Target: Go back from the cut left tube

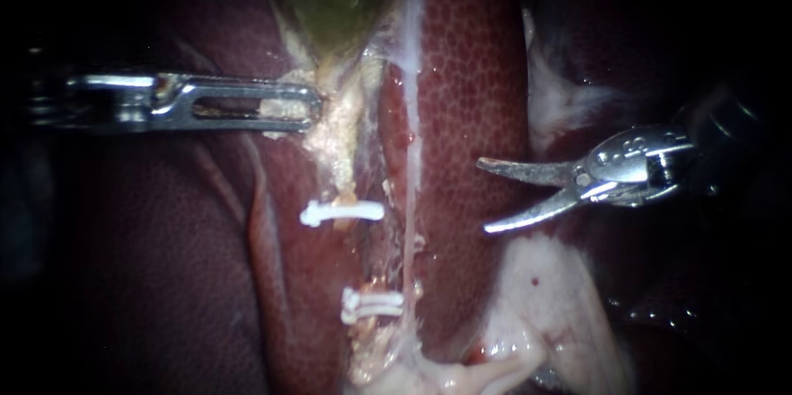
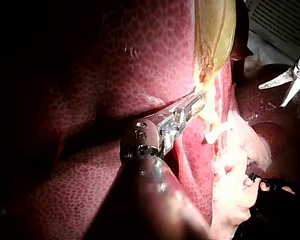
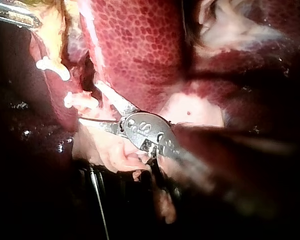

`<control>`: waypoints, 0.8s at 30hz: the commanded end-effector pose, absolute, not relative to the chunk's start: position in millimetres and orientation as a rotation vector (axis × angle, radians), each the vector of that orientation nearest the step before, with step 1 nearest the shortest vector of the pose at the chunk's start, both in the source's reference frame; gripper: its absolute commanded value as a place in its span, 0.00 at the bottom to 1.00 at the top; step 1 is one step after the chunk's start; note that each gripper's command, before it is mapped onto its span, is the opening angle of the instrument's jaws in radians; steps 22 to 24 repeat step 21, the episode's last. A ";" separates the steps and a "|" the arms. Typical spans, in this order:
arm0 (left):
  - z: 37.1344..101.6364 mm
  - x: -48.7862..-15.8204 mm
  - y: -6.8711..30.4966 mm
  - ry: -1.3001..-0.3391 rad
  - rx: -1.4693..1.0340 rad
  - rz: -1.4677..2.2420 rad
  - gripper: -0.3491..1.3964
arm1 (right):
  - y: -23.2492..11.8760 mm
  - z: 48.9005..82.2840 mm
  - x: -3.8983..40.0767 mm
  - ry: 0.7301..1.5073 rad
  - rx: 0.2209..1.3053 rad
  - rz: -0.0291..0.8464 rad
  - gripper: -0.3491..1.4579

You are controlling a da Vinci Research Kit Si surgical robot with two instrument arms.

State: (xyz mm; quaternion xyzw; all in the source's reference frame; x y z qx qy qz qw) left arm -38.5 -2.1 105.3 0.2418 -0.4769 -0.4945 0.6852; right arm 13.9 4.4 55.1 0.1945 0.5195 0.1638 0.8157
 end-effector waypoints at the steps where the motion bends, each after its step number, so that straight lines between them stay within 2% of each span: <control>1: 105.5 -38.7 -2.2 -1.066 0.547 -1.111 0.04 | 4.4 55.1 13.9 1.108 0.415 0.349 0.99; 8: 106.1 -40.0 -2.6 -1.063 0.552 -1.104 0.04 | 4.4 55.1 14.0 1.109 0.415 0.349 0.99; 24: 106.1 -40.1 -2.6 -1.060 0.555 -1.101 0.04 | 4.4 55.0 14.2 1.113 0.425 0.344 0.99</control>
